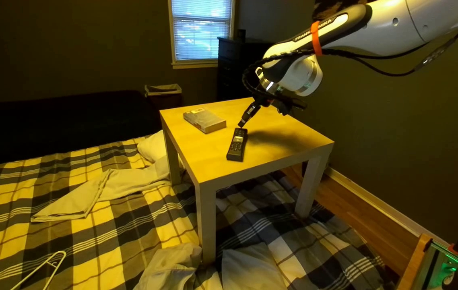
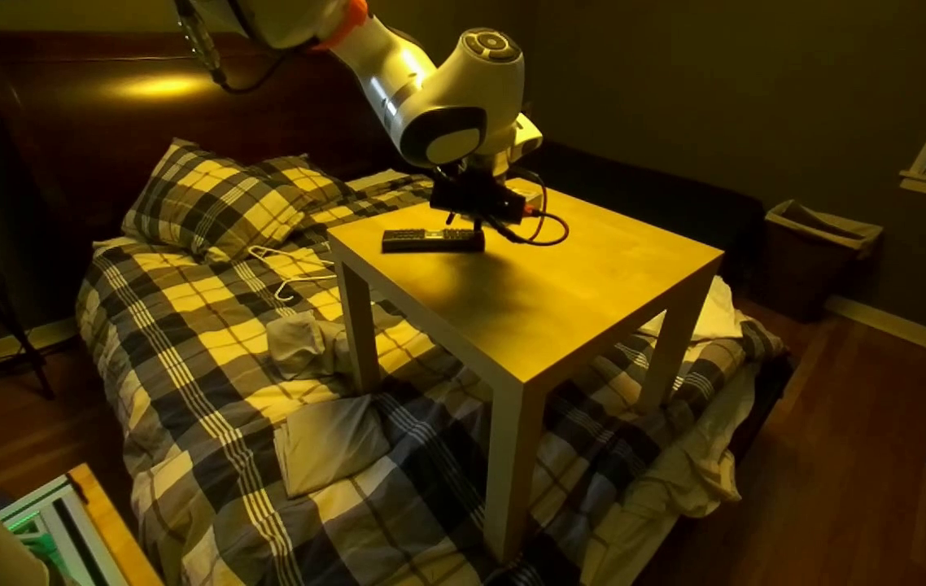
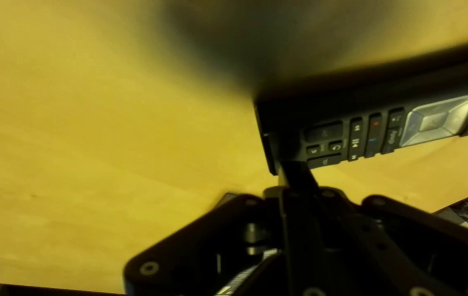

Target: Push the topmost button on the black remote

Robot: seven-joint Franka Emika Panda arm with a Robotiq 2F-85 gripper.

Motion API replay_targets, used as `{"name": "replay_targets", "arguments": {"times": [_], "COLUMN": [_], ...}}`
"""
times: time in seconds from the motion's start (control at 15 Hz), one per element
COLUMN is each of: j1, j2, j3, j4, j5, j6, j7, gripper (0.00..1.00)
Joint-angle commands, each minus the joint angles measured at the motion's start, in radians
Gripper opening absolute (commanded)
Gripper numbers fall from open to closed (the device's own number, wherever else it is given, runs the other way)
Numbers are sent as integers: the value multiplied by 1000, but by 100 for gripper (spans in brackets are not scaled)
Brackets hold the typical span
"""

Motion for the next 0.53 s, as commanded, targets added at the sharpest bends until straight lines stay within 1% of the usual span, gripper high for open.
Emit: {"name": "replay_targets", "arguments": {"times": [0.0,0.13,0.33,0.47], "j1": [-15,-22,-49,-56], "j2": [0,-14,-32,-38], "j3": [17,19,38,36], "j4": [1,-9,-10,-11], "j5": [-12,-16,29,24], "j6": [0,-23,-70,-96], "j7": [10,-6,-63,-80], "gripper": [0,0,0,0]}}
